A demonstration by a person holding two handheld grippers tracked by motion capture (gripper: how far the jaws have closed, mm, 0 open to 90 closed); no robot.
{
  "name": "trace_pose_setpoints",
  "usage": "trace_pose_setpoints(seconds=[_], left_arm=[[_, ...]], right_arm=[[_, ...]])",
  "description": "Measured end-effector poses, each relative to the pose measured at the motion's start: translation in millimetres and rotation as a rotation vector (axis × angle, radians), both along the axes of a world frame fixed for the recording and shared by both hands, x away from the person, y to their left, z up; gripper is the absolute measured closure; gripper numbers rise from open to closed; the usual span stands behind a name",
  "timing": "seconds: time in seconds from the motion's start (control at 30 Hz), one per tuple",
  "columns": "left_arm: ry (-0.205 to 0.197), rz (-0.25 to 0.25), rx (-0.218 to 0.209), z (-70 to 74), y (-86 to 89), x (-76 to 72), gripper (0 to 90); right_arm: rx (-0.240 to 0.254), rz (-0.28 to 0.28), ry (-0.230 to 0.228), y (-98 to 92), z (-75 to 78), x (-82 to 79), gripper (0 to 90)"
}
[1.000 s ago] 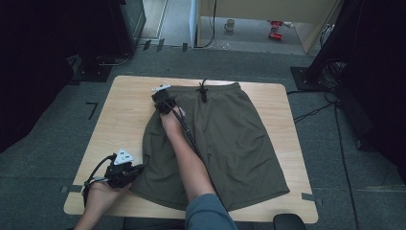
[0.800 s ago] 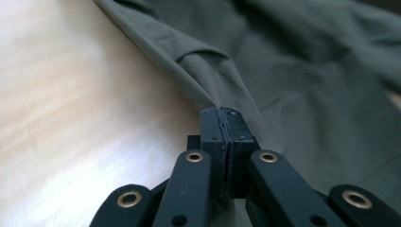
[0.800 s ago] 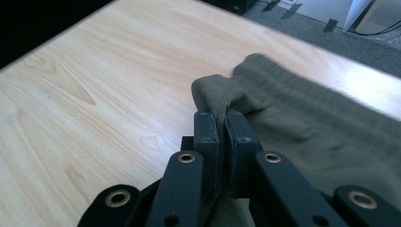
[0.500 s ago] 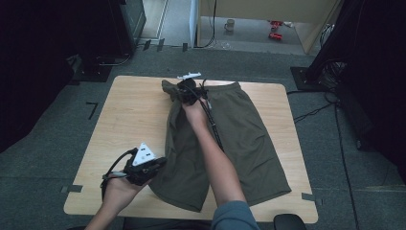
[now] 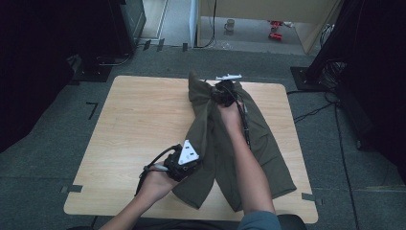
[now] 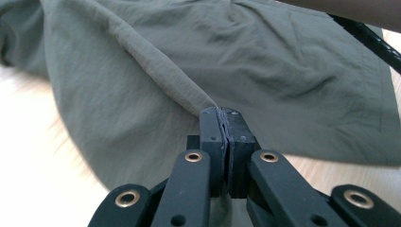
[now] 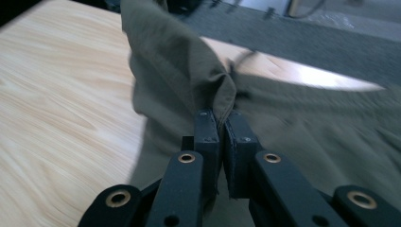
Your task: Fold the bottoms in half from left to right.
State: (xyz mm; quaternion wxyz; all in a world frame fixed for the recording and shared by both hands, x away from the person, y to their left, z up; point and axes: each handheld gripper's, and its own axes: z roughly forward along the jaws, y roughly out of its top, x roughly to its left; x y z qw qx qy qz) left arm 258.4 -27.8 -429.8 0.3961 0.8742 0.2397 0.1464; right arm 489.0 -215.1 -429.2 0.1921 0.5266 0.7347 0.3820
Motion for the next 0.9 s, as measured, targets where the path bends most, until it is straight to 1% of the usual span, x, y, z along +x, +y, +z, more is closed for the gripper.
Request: trace_pose_setpoints(seconds=[0.13,0.2,0.23,0.27,0.3,0.33,0.37,0.43,0.5,0.53,0.6,0.67,0.7,0.73,0.8,0.9], left_arm=[[0.017,-0.024,0.025,-12.6,-20.5,7.1,89.2],[0.025,-0.032,0.051,-22.2,-29.1,10.5,89.1],[0.037,-0.033,0.068,-29.0,-32.7,13.2,89.1],[0.049,-0.034,0.081,-32.8,-34.0,15.4,89.0],[0.061,-0.032,0.089,-38.0,-34.8,18.0,88.9],[0.077,-0.035,0.102,-42.5,-34.3,20.8,88.9],[0.093,-0.029,0.105,-46.8,-33.4,23.3,88.8],[0.114,-0.021,0.121,-53.9,-29.4,28.7,88.7],[0.132,-0.006,0.12,-59.4,-24.0,33.8,88.6],[0.141,0.006,0.121,-61.3,-21.5,36.2,88.5],[0.147,0.017,0.12,-64.0,-16.4,40.0,88.3],[0.156,0.029,0.119,-65.7,-12.2,42.9,88.2],[0.157,0.031,0.128,-66.4,-10.1,44.2,88.2],[0.155,0.034,0.137,-67.1,-7.7,45.3,88.0],[0.153,0.042,0.135,-68.2,-1.9,47.8,87.5],[0.164,0.064,0.135,-67.9,9.3,54.2,87.1]], right_arm=[[-0.03,-0.036,0.041,-26.6,-11.4,-5.5,84.8],[-0.044,-0.047,0.05,-35.7,-17.7,-7.6,84.8],[-0.055,-0.053,0.063,-40.3,-21.5,-8.6,84.7],[-0.068,-0.059,0.084,-45.4,-26.7,-9.4,84.6],[-0.073,-0.065,0.092,-47.9,-30.0,-10.0,84.6],[-0.085,-0.069,0.1,-51.5,-34.3,-11.0,84.6],[-0.092,-0.073,0.112,-54.7,-38.6,-11.6,84.6],[-0.104,-0.08,0.134,-59.9,-46.4,-12.4,84.7],[-0.12,-0.084,0.166,-63.6,-53.0,-12.3,84.6],[-0.129,-0.083,0.174,-64.8,-55.8,-12.5,84.7],[-0.138,-0.084,0.174,-65.7,-61.6,-13.7,84.7],[-0.144,-0.08,0.187,-64.4,-65.6,-14.3,84.7],[-0.159,-0.076,0.185,-62.9,-67.9,-14.9,84.8],[-0.171,-0.073,0.172,-61.2,-69.3,-16.0,84.9],[-0.191,-0.069,0.164,-57.8,-69.6,-17.3,84.9],[-0.21,-0.053,0.162,-53.6,-69.7,-18.3,85.0]])
